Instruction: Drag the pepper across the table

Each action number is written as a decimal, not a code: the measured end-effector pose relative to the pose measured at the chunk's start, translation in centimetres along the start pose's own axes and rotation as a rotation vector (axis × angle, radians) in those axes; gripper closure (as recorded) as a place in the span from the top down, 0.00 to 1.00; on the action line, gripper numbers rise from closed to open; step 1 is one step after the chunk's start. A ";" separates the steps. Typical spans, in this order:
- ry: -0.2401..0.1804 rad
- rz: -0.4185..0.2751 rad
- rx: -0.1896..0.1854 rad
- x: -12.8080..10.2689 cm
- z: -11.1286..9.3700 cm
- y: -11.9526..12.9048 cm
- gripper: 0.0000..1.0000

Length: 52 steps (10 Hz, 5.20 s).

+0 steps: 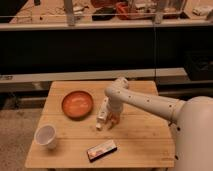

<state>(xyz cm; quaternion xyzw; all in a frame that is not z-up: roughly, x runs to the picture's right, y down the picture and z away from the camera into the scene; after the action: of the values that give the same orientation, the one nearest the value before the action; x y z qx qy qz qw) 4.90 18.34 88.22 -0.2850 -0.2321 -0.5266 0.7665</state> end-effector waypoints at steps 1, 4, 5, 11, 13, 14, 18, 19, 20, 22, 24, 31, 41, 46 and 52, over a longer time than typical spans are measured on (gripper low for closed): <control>0.000 0.000 0.000 0.0 0.0 0.0 0.00; 0.007 -0.026 0.000 0.1 0.2 -1.2 0.00; 0.005 -0.022 0.001 0.1 0.1 -1.0 0.00; 0.009 -0.050 0.000 0.1 0.1 -2.2 0.00; 0.008 -0.053 0.000 0.1 0.1 -2.4 0.00; 0.009 -0.066 0.001 0.3 0.3 -3.1 0.00; 0.008 -0.072 0.000 0.3 0.1 -3.3 0.00; 0.007 -0.084 0.004 0.5 0.4 -4.0 0.00; 0.009 -0.093 0.001 0.5 0.5 -4.3 0.00; 0.007 -0.090 0.002 0.5 0.1 -4.2 0.00; 0.006 -0.091 0.002 0.5 0.2 -4.3 0.00; 0.010 -0.133 -0.001 0.7 0.4 -6.1 0.00; 0.005 -0.164 -0.005 1.0 0.3 -7.5 0.00; 0.012 -0.179 -0.011 1.4 0.2 -8.0 0.00; 0.014 -0.197 -0.014 1.7 0.1 -8.9 0.00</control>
<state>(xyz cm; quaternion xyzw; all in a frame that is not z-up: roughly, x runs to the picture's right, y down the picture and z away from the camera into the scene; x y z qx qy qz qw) -2.86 14.79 91.10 -0.2624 -0.2501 -0.6030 0.7106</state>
